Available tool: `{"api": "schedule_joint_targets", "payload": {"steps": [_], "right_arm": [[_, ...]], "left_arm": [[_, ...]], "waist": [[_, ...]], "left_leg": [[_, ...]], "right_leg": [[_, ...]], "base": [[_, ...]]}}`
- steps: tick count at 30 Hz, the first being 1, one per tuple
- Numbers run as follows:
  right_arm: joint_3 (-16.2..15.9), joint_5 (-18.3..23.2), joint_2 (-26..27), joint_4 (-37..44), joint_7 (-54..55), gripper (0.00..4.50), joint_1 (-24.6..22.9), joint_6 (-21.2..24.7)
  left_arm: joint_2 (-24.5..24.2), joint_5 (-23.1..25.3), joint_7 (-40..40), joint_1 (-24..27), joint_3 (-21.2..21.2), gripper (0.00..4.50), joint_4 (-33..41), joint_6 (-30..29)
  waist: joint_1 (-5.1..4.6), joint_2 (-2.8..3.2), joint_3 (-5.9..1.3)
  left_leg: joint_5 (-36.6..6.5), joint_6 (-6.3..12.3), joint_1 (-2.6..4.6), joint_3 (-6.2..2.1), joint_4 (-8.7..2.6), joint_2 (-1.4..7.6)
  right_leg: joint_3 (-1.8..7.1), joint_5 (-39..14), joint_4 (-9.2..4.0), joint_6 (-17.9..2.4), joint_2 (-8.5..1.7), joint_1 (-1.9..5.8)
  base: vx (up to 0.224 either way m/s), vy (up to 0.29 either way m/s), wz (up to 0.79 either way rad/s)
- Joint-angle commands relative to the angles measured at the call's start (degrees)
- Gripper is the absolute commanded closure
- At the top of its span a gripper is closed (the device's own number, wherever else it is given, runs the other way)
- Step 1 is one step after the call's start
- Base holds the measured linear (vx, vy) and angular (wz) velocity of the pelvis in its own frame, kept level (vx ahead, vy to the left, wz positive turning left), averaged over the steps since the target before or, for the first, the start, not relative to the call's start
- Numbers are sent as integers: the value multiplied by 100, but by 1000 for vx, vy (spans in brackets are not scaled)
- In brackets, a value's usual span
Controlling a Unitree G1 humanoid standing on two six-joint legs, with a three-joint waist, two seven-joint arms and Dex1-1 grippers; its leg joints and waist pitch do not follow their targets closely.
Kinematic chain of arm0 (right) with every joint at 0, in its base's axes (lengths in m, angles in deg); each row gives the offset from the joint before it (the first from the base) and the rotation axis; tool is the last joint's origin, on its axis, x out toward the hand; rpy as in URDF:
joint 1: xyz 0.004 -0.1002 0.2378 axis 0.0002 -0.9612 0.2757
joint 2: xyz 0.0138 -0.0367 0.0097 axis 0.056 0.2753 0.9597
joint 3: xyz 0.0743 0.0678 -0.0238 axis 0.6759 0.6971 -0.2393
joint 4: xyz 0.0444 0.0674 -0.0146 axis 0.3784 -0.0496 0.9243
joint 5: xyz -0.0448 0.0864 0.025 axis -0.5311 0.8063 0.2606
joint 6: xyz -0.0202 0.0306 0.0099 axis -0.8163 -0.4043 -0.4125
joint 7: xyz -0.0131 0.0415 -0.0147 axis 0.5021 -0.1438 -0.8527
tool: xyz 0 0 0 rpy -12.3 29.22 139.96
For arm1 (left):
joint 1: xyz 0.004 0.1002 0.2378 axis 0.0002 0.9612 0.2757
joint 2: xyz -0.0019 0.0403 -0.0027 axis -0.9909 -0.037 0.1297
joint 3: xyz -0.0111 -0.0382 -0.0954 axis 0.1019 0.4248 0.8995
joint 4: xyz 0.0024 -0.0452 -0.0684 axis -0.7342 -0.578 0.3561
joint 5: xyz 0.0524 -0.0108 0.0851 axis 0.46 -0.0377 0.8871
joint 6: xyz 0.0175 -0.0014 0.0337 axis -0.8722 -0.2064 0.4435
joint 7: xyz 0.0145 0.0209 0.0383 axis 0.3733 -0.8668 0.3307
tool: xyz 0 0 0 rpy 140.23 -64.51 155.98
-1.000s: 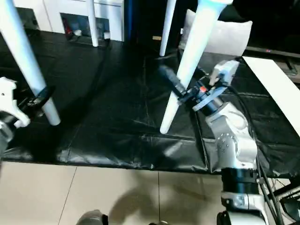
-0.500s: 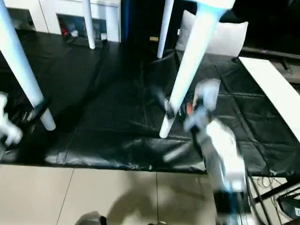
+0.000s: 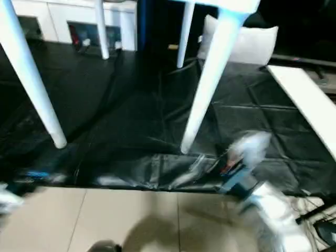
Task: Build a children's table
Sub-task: Flip table
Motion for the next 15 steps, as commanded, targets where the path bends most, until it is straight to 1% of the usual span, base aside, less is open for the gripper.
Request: {"api": "schedule_joint_targets", "payload": {"steps": [1,2,3,4,5,6,7,8,9,10,11,12,13,14,15], "right_arm": [[-88,-78,-63,34,-12,0,8,160],[-313,-271,-38,-252,-142,0,84,182],[-529,-563,-22,-592,-226,0,201,123],[-563,-610,-19,-646,-240,0,220,114],[-763,-833,-36,-971,-332,0,350,68],[-927,-915,-101,-1139,-495,0,410,47],[-927,-915,-101,-1139,-495,0,410,47],[-1033,-879,-210,-1165,-566,0,424,99],[-1063,-853,-269,-1191,-593,0,416,126],[-1070,-869,-316,-1239,-582,0,400,123],[-1060,-920,-318,-1293,-562,0,394,74],[-1060,-920,-318,-1293,-562,0,394,74],[-1021,-961,-247,-1394,-422,0,429,115],[-1019,-1047,-171,-1545,-308,0,482,151],[-1037,-1094,-119,-1661,-276,0,511,158]], "left_arm": [[48,190,-132,-91,-115,132,-14,-187],[7,379,18,-202,-270,132,-335,-150],[-81,387,201,-294,-449,132,-619,-262],[-95,389,231,-309,-478,132,-665,-280],[-272,496,499,-368,-770,132,-959,-344],[-402,647,729,-388,-1043,132,-1209,-309],[-402,647,729,-388,-1043,132,-1209,-309],[-490,764,801,-374,-1263,132,-1326,-290],[-484,847,792,-342,-1357,132,-1381,-231],[-421,879,695,-291,-1406,132,-1384,-221],[-360,865,619,-257,-1402,132,-1368,-244],[-360,865,619,-257,-1402,132,-1368,-244],[-312,854,581,-228,-1390,132,-1348,-249],[-274,852,579,-206,-1389,132,-1359,-233],[-254,853,587,-183,-1399,132,-1366,-216]], "waist": [[-15,229,-160],[253,248,-232],[292,186,-224],[264,-8,-250],[208,-147,-152],[216,-103,-226],[281,-37,-221],[286,24,-239],[184,61,-286],[167,170,-369],[105,145,-380],[85,137,-393],[72,106,-407],[63,131,-363],[18,84,-328]], "left_leg": [[-4709,-534,-47,-336,-809,568],[-5365,-614,-584,-65,-1246,604],[-5185,-602,-487,57,-1262,493],[-4550,-546,-186,74,-984,343],[-1957,-270,423,-169,552,-39],[-188,-30,-61,-493,539,-115],[-294,-136,-52,-490,354,25],[-1396,-327,39,-451,-148,147],[-2561,-411,56,-508,-381,339],[-2915,-411,66,-532,-476,412],[-2828,-338,-10,-511,-508,404],[-2771,-310,-53,-492,-517,385],[-2611,-265,-94,-472,-511,366],[-2783,-297,-64,-430,-503,351],[-3051,-394,-46,-428,-493,332]], "right_leg": [[216,-3868,-366,150,-488,127],[401,-1659,897,-66,-182,422],[555,-1933,995,-80,-147,273],[776,-3073,630,57,-294,0],[1002,-6182,-801,158,-1123,-748],[1190,-5913,-639,-31,-1161,-201],[1092,-5559,-622,-75,-1167,-129],[836,-4477,-353,-210,-678,-163],[780,-3093,-89,-388,-457,-143],[814,-2014,1,-616,-481,-90],[808,-1548,3,-755,-515,-16],[794,-1536,-10,-770,-533,25],[793,-1512,-22,-767,-557,50],[821,-2058,-120,-732,-601,-40],[843,-2802,-217,-640,-670,-61]], "base": [[-64,13,-5],[-66,-2,3],[-66,-2,3],[35,-69,6],[68,-61,-12],[68,-61,-12],[0,0,0],[0,0,0],[0,0,0],[0,0,0],[0,0,0],[0,0,0],[0,0,0],[0,0,0],[0,0,0]]}}
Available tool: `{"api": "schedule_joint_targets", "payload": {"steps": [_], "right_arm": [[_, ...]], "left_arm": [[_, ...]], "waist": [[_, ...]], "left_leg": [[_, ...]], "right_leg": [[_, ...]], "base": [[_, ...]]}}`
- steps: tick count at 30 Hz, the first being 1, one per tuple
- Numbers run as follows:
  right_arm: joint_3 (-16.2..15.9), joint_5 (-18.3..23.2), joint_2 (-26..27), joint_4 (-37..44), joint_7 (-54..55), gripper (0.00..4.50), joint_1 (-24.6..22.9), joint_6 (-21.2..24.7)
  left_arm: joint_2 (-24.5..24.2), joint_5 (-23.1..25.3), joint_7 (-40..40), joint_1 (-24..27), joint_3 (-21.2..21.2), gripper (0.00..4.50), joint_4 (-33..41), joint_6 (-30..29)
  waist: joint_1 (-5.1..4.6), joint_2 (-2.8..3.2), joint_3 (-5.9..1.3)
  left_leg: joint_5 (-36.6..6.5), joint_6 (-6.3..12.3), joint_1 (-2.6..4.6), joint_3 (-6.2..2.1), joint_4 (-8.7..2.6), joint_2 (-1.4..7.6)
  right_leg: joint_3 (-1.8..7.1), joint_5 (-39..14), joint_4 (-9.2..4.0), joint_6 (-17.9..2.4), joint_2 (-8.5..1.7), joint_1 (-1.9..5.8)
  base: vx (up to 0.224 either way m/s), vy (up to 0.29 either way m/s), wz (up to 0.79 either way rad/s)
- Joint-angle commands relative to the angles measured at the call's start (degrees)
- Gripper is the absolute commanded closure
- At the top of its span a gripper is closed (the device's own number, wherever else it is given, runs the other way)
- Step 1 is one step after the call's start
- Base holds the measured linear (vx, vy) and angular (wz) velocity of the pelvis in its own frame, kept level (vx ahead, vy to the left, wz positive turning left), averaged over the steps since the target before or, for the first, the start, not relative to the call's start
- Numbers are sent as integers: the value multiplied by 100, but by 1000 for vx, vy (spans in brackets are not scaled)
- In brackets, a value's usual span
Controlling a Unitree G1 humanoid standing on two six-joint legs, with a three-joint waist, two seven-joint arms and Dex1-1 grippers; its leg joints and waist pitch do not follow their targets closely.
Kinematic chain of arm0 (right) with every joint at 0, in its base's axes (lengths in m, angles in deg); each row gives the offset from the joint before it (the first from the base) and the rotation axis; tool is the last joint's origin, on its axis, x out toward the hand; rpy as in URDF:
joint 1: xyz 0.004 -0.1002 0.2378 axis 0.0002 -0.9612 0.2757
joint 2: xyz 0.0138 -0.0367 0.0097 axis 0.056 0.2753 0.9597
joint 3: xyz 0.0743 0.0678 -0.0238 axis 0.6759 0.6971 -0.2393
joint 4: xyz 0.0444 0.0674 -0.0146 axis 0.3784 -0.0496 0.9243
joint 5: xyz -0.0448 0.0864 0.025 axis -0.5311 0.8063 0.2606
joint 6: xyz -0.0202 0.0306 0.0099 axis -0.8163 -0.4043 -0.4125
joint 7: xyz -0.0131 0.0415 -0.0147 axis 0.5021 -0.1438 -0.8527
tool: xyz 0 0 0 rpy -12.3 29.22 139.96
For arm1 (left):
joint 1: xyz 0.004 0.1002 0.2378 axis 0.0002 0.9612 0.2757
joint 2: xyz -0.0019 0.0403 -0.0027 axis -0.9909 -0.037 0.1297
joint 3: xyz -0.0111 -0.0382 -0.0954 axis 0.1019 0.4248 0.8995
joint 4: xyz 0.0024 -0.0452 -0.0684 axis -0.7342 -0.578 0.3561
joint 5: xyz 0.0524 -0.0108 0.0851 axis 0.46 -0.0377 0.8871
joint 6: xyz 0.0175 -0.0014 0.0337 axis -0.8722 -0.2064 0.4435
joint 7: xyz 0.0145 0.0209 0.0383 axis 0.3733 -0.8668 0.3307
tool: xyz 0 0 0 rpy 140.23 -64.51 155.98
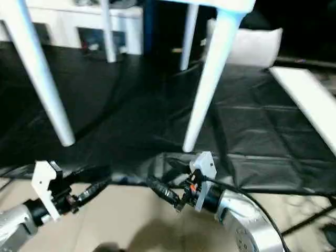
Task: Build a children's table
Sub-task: Flip table
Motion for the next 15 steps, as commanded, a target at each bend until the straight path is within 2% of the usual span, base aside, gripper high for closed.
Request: {"api": "schedule_joint_targets", "payload": {"steps": [1,2,3,4,5,6,7,8,9,10,11,12,13,14,15], "right_arm": [[76,-120,12,-207,123,0,78,70],[36,-181,56,-345,82,0,95,20],[-8,-200,62,-426,39,0,106,-31],[-43,-202,58,-480,13,0,114,-73],[-43,-202,58,-480,13,0,114,-73],[-91,-222,46,-553,-11,0,136,-123],[-140,-268,24,-655,-41,0,182,-177],[-170,-323,14,-728,-74,0,215,-223],[-194,-380,15,-801,-109,0,247,-281],[-198,-397,20,-823,-118,0,254,-299],[-189,-414,35,-863,-131,0,275,-314],[-182,-428,48,-896,-142,0,289,-324],[-184,-439,53,-910,-149,0,291,-336],[-193,-458,60,-922,-169,0,278,-363],[-198,-462,62,-917,-185,0,255,-380]], "left_arm": [[13,62,-23,33,-67,132,22,13],[4,48,4,79,-118,132,10,44],[-10,33,24,123,-164,132,27,35],[-22,26,34,157,-198,132,41,30],[-22,26,34,157,-198,132,41,30],[-35,30,42,200,-232,132,60,31],[-90,142,42,232,-300,132,44,43],[-122,210,54,256,-333,132,20,44],[-156,271,75,278,-359,132,-16,45],[-171,299,85,287,-369,132,-29,52],[-190,299,104,301,-380,132,-35,38],[-213,294,134,321,-395,132,-38,45],[-226,286,152,333,-402,132,-36,54],[-235,251,179,360,-409,132,-31,60],[-239,202,213,378,-415,132,-22,48]], "waist": [[-48,141,-110],[-61,69,-188],[-70,59,-219],[-70,59,-219],[-125,41,-329],[-165,21,-410],[-170,-36,-517],[-145,-29,-574],[-157,-32,-566],[-133,4,-575],[-136,49,-434],[-135,89,-354],[-228,166,-154],[-314,198,-48],[-179,344,-82]], "left_leg": [[-2971,-360,-22,-229,-684,481],[-2636,-308,-43,-224,-689,480],[-1779,-158,-120,-199,-686,498],[-1779,-158,-120,-199,-686,498],[-127,311,-204,-125,-548,438],[1103,764,-282,-64,-379,344],[1708,998,-317,-30,-246,240],[2082,1178,-333,-8,-163,177],[2109,1470,-468,27,-136,121],[1765,1493,-480,22,-136,150],[-621,1157,-389,29,-272,325],[-1618,857,-291,18,-339,386],[-3583,87,50,-48,-355,481],[-4313,-211,97,-113,-474,514],[-5439,-458,-538,-155,-1207,813]], "right_leg": [[403,-2894,-712,-639,-682,-15],[406,-2879,-720,-491,-690,44],[410,-1838,-663,-646,-631,31],[410,-1838,-663,-646,-631,31],[335,328,-490,-1033,-472,-8],[257,1750,-355,-1330,-380,-98],[204,2453,-282,-1392,-334,-84],[189,3009,-237,-1454,-315,-111],[131,3361,-288,-1516,-295,-220],[94,2991,-335,-1529,-317,-243],[56,19,-639,-1425,-445,-259],[28,-1369,-727,-1245,-457,-270],[-163,-3635,-977,-495,-435,-439],[-388,-4077,-1080,-84,-330,-417],[-402,-2716,172,-120,-160,324]], "base": [[0,0,0],[0,0,0],[0,0,0],[0,0,0],[0,0,0],[0,0,0],[0,0,0],[0,0,0],[0,0,0],[-73,-3,1],[-90,10,2],[-90,10,2],[-123,31,-3],[-169,43,-13],[-169,43,-13]]}}
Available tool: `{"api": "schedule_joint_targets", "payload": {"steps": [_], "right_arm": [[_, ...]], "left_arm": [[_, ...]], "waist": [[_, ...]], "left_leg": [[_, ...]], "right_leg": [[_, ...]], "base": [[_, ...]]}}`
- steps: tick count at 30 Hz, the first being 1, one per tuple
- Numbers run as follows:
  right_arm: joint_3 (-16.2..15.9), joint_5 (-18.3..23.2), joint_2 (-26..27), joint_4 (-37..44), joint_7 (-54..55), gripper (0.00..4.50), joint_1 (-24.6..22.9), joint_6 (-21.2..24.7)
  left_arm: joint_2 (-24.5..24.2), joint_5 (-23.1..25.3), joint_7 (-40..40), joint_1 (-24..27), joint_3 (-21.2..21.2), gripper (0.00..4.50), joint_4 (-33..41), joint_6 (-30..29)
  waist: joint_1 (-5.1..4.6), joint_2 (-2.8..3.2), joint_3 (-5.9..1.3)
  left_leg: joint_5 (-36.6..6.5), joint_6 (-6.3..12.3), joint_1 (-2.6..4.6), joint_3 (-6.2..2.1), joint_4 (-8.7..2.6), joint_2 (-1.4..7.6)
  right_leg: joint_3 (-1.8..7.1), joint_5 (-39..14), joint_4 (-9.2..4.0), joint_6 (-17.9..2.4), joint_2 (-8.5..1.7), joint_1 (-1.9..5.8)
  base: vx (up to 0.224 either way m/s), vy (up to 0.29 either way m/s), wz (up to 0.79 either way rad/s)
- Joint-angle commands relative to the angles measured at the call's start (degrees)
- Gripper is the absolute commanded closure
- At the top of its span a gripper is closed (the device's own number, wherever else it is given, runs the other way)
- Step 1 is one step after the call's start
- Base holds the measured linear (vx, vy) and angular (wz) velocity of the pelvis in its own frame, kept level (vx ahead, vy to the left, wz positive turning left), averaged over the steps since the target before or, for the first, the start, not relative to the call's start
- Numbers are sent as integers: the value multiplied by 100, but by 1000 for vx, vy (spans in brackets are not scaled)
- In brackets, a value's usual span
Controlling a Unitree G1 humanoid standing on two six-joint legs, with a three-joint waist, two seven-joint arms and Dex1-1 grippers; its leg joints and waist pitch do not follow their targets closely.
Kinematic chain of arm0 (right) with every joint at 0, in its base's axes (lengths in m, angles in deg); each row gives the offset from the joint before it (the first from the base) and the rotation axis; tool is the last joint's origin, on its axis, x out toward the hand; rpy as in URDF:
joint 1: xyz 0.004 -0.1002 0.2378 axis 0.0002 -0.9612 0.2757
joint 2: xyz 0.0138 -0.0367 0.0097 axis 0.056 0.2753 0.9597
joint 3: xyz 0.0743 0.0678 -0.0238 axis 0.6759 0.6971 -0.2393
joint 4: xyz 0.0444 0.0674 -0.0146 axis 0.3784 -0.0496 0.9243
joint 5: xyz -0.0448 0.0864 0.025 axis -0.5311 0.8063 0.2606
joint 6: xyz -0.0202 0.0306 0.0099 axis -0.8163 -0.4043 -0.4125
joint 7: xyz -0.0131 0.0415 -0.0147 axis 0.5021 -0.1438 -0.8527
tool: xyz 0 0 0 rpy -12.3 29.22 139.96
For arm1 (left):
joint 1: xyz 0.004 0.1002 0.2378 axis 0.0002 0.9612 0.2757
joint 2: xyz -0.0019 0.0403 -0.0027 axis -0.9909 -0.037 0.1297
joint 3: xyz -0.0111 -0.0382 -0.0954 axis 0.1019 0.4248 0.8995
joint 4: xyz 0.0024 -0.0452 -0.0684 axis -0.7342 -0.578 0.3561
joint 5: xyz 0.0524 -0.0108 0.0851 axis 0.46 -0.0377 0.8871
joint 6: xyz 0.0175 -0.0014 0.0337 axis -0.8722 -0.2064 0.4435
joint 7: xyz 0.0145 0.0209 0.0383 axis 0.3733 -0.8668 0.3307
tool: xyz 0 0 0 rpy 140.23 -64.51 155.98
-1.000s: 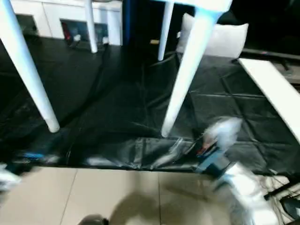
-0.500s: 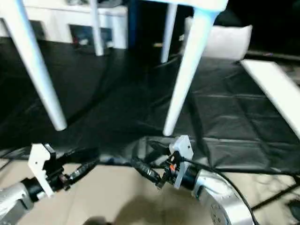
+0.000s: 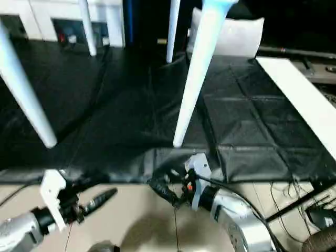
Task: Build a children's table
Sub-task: Flip table
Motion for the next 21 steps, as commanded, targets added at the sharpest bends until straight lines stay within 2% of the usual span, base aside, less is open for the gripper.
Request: {"api": "schedule_joint_targets", "payload": {"steps": [1,2,3,4,5,6,7,8,9,10,11,12,13,14,15,16,17,18,19,20,21], "right_arm": [[-3,-44,-73,3,-30,0,2,-74],[-23,-59,-97,-25,-40,0,-14,-120],[-32,-70,-106,-35,-40,0,-19,-134],[-37,-83,-109,-51,-46,0,-21,-156],[-48,-115,-113,-125,-74,0,-22,-202],[-63,-152,-113,-200,-80,0,-15,-210],[-84,-202,-115,-301,-80,0,-4,-194],[-128,-304,-107,-534,-86,0,24,-170],[-148,-365,-60,-769,-88,0,49,-244],[-152,-403,-22,-920,-96,0,62,-311],[-148,-425,82,-1312,-91,0,118,-374],[-149,-427,136,-1524,-86,0,151,-406],[-151,-433,182,-1716,-90,0,180,-470],[-115,-423,294,-2137,-58,0,260,-535],[-115,-423,294,-2137,-58,0,260,-535],[-54,-468,404,-2568,83,0,361,-618],[26,-515,519,-3068,269,0,491,-687],[80,-510,576,-3284,325,0,547,-709],[156,-538,665,-3679,471,0,652,-764],[193,-612,724,-4030,656,0,750,-831],[369,-685,905,-4893,1123,0,1013,-919]], "left_arm": [[10,-27,87,-32,-46,132,23,22],[-3,-46,77,-49,-62,132,33,-16],[-8,-44,72,-55,-66,132,35,-23],[-12,-39,69,-57,-71,132,33,-19],[-48,94,-11,-140,-114,132,-76,-96],[-95,231,-52,-206,-167,132,-196,-118],[-144,385,-82,-284,-231,132,-363,-110],[-168,597,-189,-456,-308,132,-728,-147],[-129,699,-276,-606,-351,132,-1062,-182],[-99,738,-337,-705,-377,132,-1274,-211],[-44,736,-315,-877,-490,132,-1708,-461],[-12,733,-285,-961,-547,132,-1929,-601],[13,781,-304,-1040,-606,132,-2148,-735],[104,885,-292,-1212,-713,132,-2692,-718],[104,885,-292,-1212,-713,132,-2692,-718],[200,1012,-371,-1391,-795,132,-3219,-637],[319,1144,-448,-1598,-861,132,-3792,-529],[377,1191,-470,-1691,-870,132,-4039,-487],[481,1281,-545,-1858,-877,132,-4480,-403],[571,1366,-655,-2005,-871,132,-4858,-320],[785,1472,-990,-2374,-787,132,-5734,-69]], "waist": [[285,148,-48],[681,190,-91],[435,-307,-269],[448,-283,-198],[575,-283,-242],[636,-215,-177],[670,-78,-291],[573,24,-362],[549,91,-333],[513,94,-297],[456,103,-173],[457,163,-157],[666,206,-217],[861,-47,-319],[701,-390,-408],[652,-247,-177],[616,-311,-66],[592,-132,-67],[566,-167,-57],[383,50,-192],[348,113,-325]], "left_leg": [[-5815,-631,-639,15,-1345,490],[-5533,-563,-684,535,-1449,257],[-3353,-564,-74,349,-795,202],[-731,-45,133,-101,463,-160],[10,120,-163,-234,484,-187],[201,166,-205,-221,275,-73],[33,147,-111,-264,173,27],[-1353,218,-7,-183,-116,139],[-2201,118,44,-184,-221,198],[-2994,-98,74,-225,-302,267],[-4721,-584,161,-319,-500,323],[-5551,-753,-158,-296,-959,375],[-5845,-746,-667,-160,-1339,355],[-4450,-833,-764,569,-1356,9],[-3153,-785,-45,341,-288,76],[-521,-170,325,-353,794,-143],[-301,-86,-141,-436,789,-258],[-751,-390,138,-506,486,-8],[-1447,-488,248,-484,110,33],[-3215,-679,396,-620,-519,322],[-3379,-519,403,-599,-633,359]], "right_leg": [[8,-1829,867,-213,-24,557],[69,-1592,1112,-271,146,435],[707,-3352,449,-23,-382,13],[1199,-3730,-723,-283,-1157,-488],[1286,-2701,-635,-510,-1115,-238],[867,-1586,-538,-982,-885,-266],[754,-1319,-462,-1163,-769,-250],[468,-1669,-232,-1287,-303,-337],[438,-2336,-254,-1164,-321,-318],[436,-2918,-280,-927,-369,-294],[375,-3959,-324,-381,-425,-252],[296,-3736,108,-270,-306,93],[276,-2784,1064,-319,-129,587],[473,-3214,1194,-335,-7,582],[790,-5013,312,-98,-669,-5],[1260,-6620,-921,-434,-1214,-546],[1282,-6067,-801,-610,-1136,-75],[903,-5059,-704,-752,-1159,-12],[791,-4310,-533,-776,-853,3],[641,-2147,-69,-784,-350,-35],[562,-572,-12,-897,-364,107]], "base": [[-166,32,4],[-73,-81,14],[-73,-81,14],[-23,-136,7],[-52,-42,0],[-52,-42,0],[-111,21,1],[-145,46,8],[-145,46,8],[-113,58,-5],[-85,73,-15],[-85,73,-15],[-126,64,-3],[-99,3,1],[-99,3,1],[82,-54,-7],[86,13,-15],[86,13,-15],[-65,72,2],[-85,52,21],[-85,52,21]]}}
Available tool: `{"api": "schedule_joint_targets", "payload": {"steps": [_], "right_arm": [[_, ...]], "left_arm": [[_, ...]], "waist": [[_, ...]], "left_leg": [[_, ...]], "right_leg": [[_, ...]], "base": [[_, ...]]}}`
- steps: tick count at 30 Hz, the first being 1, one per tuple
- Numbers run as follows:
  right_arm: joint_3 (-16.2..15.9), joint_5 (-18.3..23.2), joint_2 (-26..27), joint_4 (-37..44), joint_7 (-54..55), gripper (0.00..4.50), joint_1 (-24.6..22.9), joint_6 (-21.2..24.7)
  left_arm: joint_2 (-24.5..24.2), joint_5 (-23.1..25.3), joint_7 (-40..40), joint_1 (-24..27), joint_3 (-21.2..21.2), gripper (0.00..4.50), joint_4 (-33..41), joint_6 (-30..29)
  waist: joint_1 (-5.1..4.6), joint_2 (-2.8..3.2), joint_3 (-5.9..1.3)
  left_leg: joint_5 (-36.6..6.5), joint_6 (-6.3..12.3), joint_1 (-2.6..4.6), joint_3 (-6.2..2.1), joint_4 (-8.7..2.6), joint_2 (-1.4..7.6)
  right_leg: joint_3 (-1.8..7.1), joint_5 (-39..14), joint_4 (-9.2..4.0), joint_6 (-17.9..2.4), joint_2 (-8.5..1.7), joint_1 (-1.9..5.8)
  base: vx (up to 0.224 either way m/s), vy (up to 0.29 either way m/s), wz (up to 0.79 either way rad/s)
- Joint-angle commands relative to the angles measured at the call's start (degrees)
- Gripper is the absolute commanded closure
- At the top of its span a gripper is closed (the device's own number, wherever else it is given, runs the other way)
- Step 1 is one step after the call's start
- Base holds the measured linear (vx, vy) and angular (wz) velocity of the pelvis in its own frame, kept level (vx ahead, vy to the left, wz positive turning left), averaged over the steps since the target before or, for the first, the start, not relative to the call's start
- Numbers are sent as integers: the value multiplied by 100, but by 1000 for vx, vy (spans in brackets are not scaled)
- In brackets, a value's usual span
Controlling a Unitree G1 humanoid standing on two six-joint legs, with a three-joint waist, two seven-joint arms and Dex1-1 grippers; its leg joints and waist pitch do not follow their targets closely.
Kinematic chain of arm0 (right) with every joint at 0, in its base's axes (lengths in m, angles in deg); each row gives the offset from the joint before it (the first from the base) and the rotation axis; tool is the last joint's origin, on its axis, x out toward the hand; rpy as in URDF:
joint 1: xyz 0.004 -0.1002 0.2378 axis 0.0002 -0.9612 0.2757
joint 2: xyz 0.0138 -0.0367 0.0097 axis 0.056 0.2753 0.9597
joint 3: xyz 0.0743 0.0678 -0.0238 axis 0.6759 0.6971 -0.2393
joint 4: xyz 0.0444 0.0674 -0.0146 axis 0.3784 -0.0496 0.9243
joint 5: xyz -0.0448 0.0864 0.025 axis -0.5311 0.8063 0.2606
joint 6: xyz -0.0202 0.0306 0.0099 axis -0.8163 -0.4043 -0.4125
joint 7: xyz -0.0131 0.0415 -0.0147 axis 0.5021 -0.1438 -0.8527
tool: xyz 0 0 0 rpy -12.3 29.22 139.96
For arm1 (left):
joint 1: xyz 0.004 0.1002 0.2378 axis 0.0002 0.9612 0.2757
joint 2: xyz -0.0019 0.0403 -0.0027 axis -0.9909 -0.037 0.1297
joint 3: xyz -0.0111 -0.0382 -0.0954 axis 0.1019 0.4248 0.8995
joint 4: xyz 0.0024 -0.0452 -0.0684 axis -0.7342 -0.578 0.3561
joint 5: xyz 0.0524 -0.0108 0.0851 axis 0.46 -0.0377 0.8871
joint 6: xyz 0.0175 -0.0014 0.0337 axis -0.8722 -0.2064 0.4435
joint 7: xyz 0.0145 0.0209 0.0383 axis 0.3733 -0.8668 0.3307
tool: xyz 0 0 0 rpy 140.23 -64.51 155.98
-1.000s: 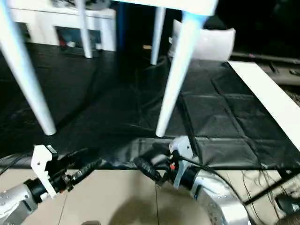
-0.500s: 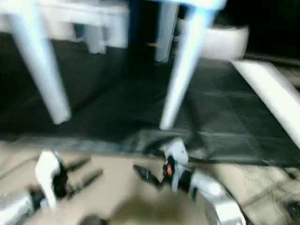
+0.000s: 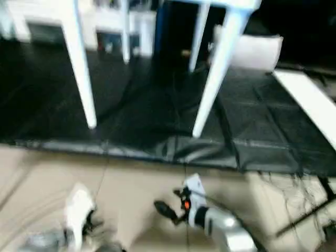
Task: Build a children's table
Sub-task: Flip table
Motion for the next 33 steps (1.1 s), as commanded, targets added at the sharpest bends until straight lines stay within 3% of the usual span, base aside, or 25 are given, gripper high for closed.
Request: {"api": "schedule_joint_targets", "payload": {"steps": [1,2,3,4,5,7,8,10,11,13,14,16,17,19,20,21,22,23,25,26,30,33], "right_arm": [[292,-109,3,-647,467,0,225,-100],[442,-128,144,-1228,962,0,405,-130],[442,-128,144,-1228,962,0,405,-130],[538,-113,213,-1515,1279,0,482,-128],[576,-118,240,-1643,1456,0,507,-135],[745,-112,324,-2104,2047,0,553,-122],[839,-110,358,-2324,2387,0,538,-69],[854,-170,367,-2488,2650,0,513,22],[847,-192,372,-2572,2667,0,530,5],[837,-243,379,-2770,2690,0,549,20],[873,-285,390,-2909,2734,0,567,22],[902,-308,404,-2981,2766,0,563,-28],[952,-354,427,-3118,2852,0,531,-115],[949,-395,432,-3174,2852,0,502,-152],[954,-454,447,-3243,2869,0,472,-190],[954,-467,452,-3256,2874,0,464,-197],[959,-500,470,-3307,2896,0,453,-218],[960,-527,488,-3345,2933,0,454,-224],[931,-609,529,-3411,2949,0,460,-230],[932,-631,545,-3423,2943,0,476,-234],[1000,-673,590,-3473,3039,0,550,-248],[1000,-673,590,-3473,3039,0,550,-248]], "left_arm": [[172,147,-329,-375,100,132,-550,275],[367,94,-710,-620,291,132,-1085,529],[367,94,-710,-620,291,132,-1085,529],[491,33,-998,-732,434,132,-1311,590],[544,29,-1168,-777,485,132,-1405,627],[710,8,-1644,-909,607,132,-1767,896],[831,-17,-1895,-938,659,132,-1922,1018],[952,-38,-2031,-941,721,132,-2086,1008],[971,-12,-2020,-962,722,132,-2182,1036],[1011,58,-1959,-971,712,132,-2384,1133],[1043,91,-1958,-987,752,132,-2545,1182],[1062,105,-1972,-991,787,132,-2628,1227],[1085,64,-1936,-977,874,132,-2785,1207],[1085,70,-1913,-947,875,132,-2837,1216],[1082,83,-1919,-915,860,132,-2907,1262],[1081,88,-1922,-907,856,132,-2918,1277],[1080,62,-1919,-904,900,132,-2977,1361],[1070,60,-1936,-918,936,132,-3033,1400],[1056,74,-1947,-931,1002,132,-3122,1459],[1055,83,-1941,-931,1009,132,-3132,1453],[1073,61,-1927,-943,1076,132,-3183,1448],[1073,61,-1927,-943,1076,132,-3183,1448]], "waist": [[-221,171,-314],[-282,143,-312],[-319,148,-243],[-370,117,-263],[-448,67,-226],[-497,79,-178],[-536,70,-178],[-609,38,-260],[-675,43,-245],[-720,17,-215],[-742,4,-252],[-764,-15,-264],[-782,-2,-243],[-785,-8,-209],[-791,-6,-175],[-791,-6,-175],[-795,3,-132],[-801,8,-76],[-802,20,-49],[-808,29,-6],[-815,21,15],[-809,19,-4]], "left_leg": [[-2636,-150,136,-188,-909,481],[-2308,-134,64,-124,-941,473],[-2519,-211,42,-89,-972,459],[-2621,-282,41,-71,-951,450],[-2741,-373,33,-17,-931,414],[-2468,-323,-24,21,-948,400],[-2182,-253,-8,45,-945,397],[-1010,-17,-80,112,-925,408],[-957,96,-115,137,-930,410],[-1139,136,-162,175,-918,373],[-966,261,-132,205,-883,374],[-241,562,-175,249,-808,371],[245,868,-175,289,-752,374],[198,1045,-159,316,-745,382],[-75,1056,-147,323,-774,410],[-75,1056,-147,323,-774,410],[-470,956,-130,325,-822,436],[-1040,701,-112,321,-883,456],[-1239,528,-106,312,-913,467],[-1497,338,-97,308,-943,474],[-1474,229,-107,310,-961,475],[-1140,346,-109,331,-937,474]], "right_leg": [[231,410,-543,-834,-391,86],[231,156,-645,-834,-473,131],[239,-377,-723,-813,-500,91],[251,-715,-765,-798,-529,95],[321,-1560,-907,-694,-632,55],[339,-1859,-960,-583,-661,45],[363,-1958,-1010,-508,-682,34],[349,-662,-895,-653,-610,98],[322,-218,-848,-752,-551,60],[328,-145,-848,-782,-518,23],[353,254,-821,-897,-533,17],[345,1206,-733,-1043,-532,29],[327,1960,-673,-1228,-505,-4],[323,2045,-674,-1330,-503,-31],[323,1688,-708,-1352,-510,-46],[323,1688,-708,-1352,-510,-46],[332,1108,-759,-1336,-512,-61],[358,237,-837,-1252,-512,-85],[373,-153,-869,-1178,-521,-95],[399,-553,-909,-1071,-527,-128],[418,-504,-909,-1011,-530,-141],[423,-32,-871,-1068,-532,-125]], "base": [[-44,63,3],[-51,68,-8],[-51,68,-8],[0,0,0],[0,0,0],[0,0,0],[0,0,0],[0,0,0],[0,0,0],[0,0,0],[59,-33,-3],[59,-30,-4],[71,-16,-3],[61,-13,-2],[0,0,0],[0,0,0],[0,0,0],[0,0,0],[0,0,0],[0,0,0],[0,0,0],[0,0,0]]}}
